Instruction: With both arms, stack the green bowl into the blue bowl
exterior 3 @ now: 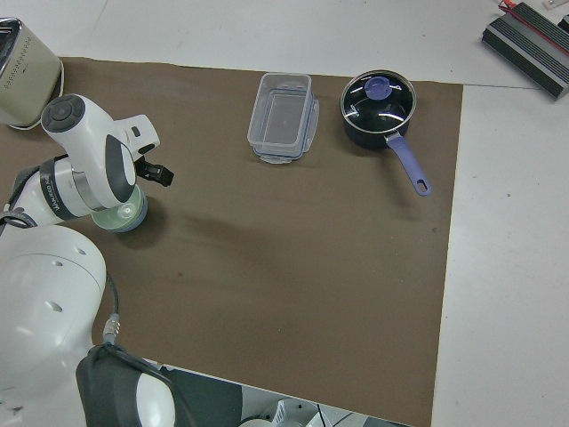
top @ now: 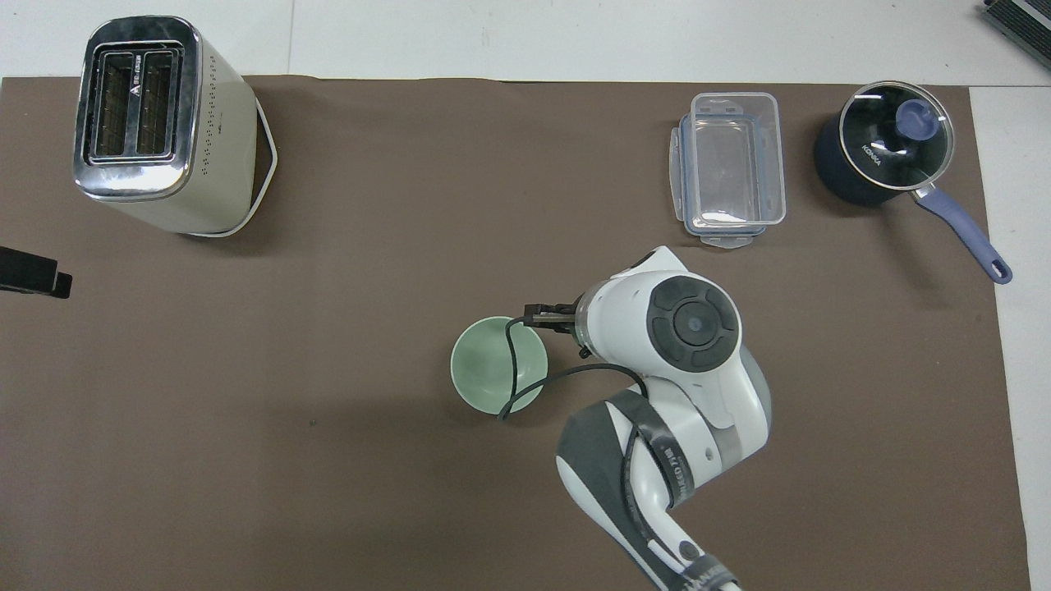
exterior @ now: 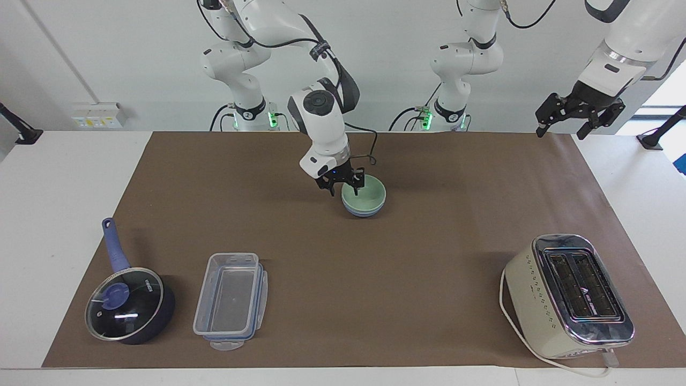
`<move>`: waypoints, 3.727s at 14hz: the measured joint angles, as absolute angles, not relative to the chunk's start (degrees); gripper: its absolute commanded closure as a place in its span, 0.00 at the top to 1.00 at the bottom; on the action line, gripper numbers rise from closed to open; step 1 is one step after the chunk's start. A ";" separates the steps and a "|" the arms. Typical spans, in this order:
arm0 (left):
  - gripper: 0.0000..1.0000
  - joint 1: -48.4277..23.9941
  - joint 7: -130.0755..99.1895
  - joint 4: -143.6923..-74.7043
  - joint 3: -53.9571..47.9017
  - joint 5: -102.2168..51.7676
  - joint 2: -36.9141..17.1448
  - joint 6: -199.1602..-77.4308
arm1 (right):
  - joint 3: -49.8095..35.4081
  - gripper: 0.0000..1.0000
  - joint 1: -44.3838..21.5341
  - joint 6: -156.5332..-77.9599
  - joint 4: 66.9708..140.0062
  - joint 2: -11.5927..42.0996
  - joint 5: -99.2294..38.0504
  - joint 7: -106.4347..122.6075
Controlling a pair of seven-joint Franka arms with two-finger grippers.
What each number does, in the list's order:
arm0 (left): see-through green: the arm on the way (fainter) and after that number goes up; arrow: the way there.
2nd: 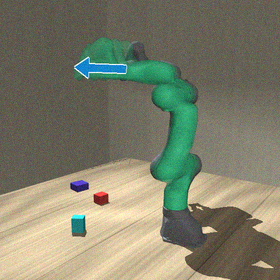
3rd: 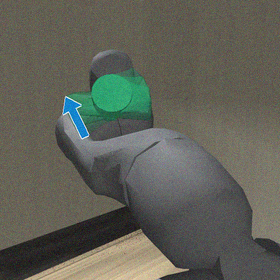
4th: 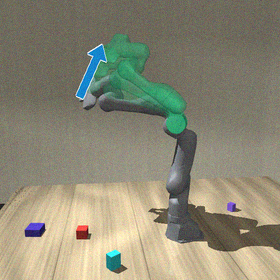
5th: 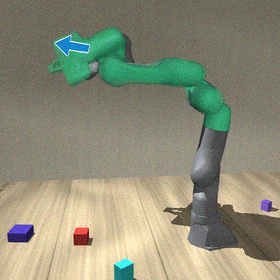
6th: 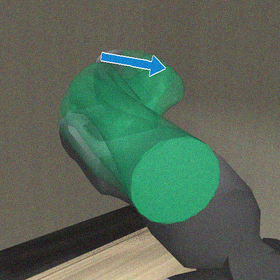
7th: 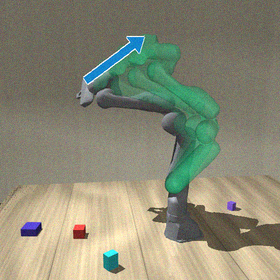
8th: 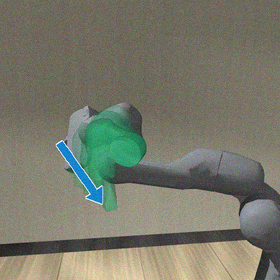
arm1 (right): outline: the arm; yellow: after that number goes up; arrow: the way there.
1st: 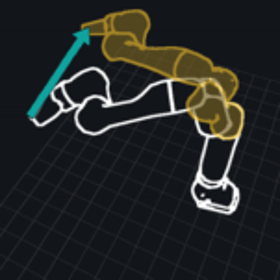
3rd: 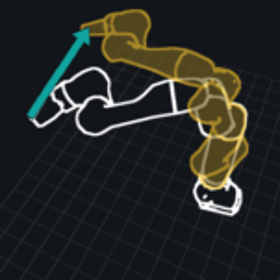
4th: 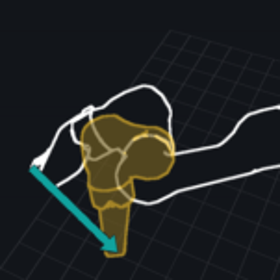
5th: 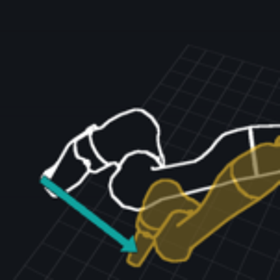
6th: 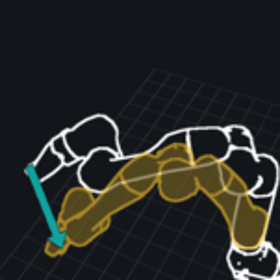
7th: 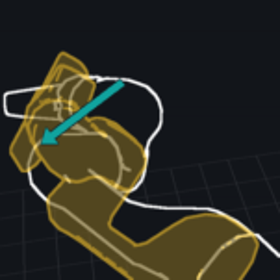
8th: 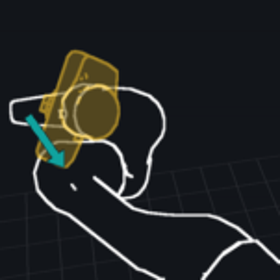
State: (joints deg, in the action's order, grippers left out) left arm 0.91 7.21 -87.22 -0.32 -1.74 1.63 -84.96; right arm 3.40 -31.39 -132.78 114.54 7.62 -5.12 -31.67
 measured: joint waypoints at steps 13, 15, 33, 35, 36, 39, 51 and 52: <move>1.00 0.92 7.21 -87.22 -0.31 -1.74 1.63 -84.92 | 3.67 1.00 -11.07 -106.53 106.72 -4.03 -2.80 -15.02; 1.00 0.92 7.21 -87.22 -0.31 -1.74 1.63 -84.90 | 3.68 1.00 -7.67 -103.15 104.79 -4.40 -2.80 -12.76; 1.00 0.94 7.21 -87.22 -0.30 -1.74 1.63 -84.90 | 2.75 1.00 0.98 -85.11 88.85 -7.18 0.14 -8.42; 1.00 0.93 7.21 -87.22 -0.38 -1.74 1.63 -84.89 | 2.72 1.00 0.66 -84.65 89.14 -7.17 0.14 -8.42; 1.00 0.93 7.21 -87.22 -0.50 -1.74 1.63 -84.89 | 2.71 1.00 0.40 -84.43 89.36 -7.15 0.14 -8.42; 1.00 0.93 7.21 -87.22 -0.67 -1.74 1.63 -84.85 | 2.70 1.00 0.17 -83.56 89.83 -7.16 0.14 -8.25; 1.00 0.91 7.15 -87.21 -0.72 -1.74 1.64 -84.87 | 2.70 1.00 0.18 -83.14 90.81 -7.23 1.54 -5.12; 1.00 0.91 7.15 -87.21 -0.71 -1.74 1.64 -84.87 | 2.70 1.00 0.18 -83.14 90.82 -7.23 1.54 -5.12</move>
State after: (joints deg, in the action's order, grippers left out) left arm 0.91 7.15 -87.21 -0.71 -1.74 1.64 -84.87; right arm 2.70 0.18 -83.14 90.82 -7.23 1.54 -5.12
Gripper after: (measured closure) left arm 0.000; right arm 0.000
